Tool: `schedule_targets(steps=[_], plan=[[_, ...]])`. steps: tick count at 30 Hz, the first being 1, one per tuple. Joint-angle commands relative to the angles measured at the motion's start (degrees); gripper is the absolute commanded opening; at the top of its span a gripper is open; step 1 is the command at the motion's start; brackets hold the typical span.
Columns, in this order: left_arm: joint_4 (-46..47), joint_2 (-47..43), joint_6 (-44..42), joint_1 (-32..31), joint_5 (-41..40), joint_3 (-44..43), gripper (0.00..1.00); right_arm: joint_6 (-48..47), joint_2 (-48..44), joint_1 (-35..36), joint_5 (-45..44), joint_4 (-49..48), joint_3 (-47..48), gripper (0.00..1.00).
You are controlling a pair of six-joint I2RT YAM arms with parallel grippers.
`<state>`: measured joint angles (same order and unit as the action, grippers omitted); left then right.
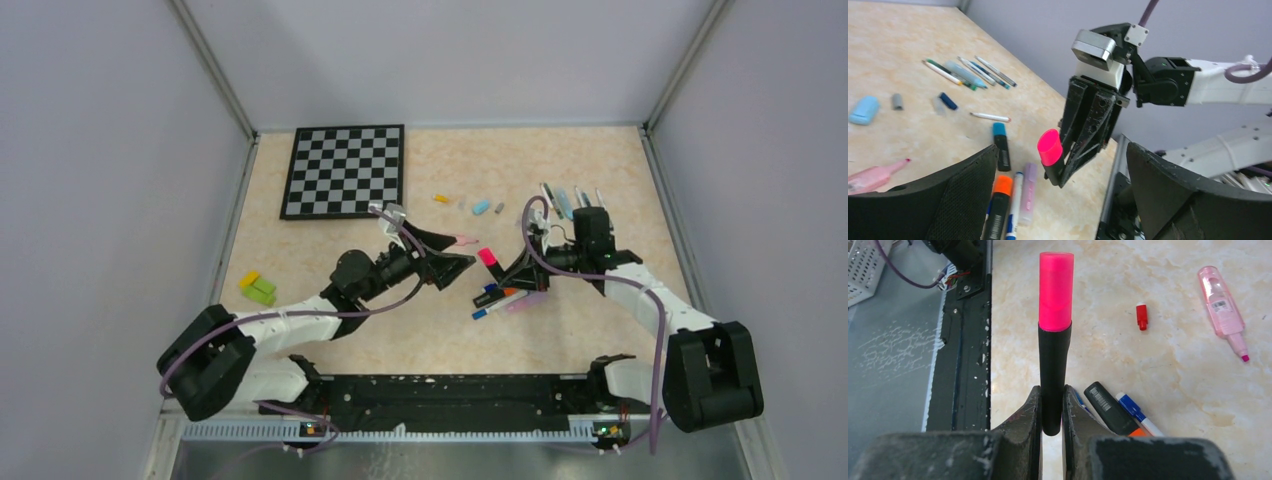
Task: Open the pen caps
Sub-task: Pick up the pen from the center of the board.
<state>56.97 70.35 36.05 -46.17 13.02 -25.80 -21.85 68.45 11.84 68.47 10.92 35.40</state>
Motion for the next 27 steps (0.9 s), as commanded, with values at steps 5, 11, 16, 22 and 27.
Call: schedule_targets(steps=[5,11,16,22,27], plan=[[15.7,9.4,9.6,0.9,15.9,-1.9,0.99,-5.0,0.8,-0.2,6.6,3.0,2.0,0.00],[20.5,16.6,13.2,0.8,17.1,-4.4,0.98,-1.7,1.0,-0.2,8.6,0.8,1.5,0.00],[23.8,20.7,14.9,0.3,17.6,-6.3,0.85,0.2,1.6,-0.1,8.6,-0.5,1.2,0.00],[24.3,22.7,15.1,-0.4,17.3,-7.7,0.59,0.6,2.2,0.1,8.3,-0.3,1.3,0.00],[24.3,23.1,14.8,-0.7,17.0,-8.0,0.37,0.9,2.5,0.3,7.9,-0.4,1.4,0.00]])
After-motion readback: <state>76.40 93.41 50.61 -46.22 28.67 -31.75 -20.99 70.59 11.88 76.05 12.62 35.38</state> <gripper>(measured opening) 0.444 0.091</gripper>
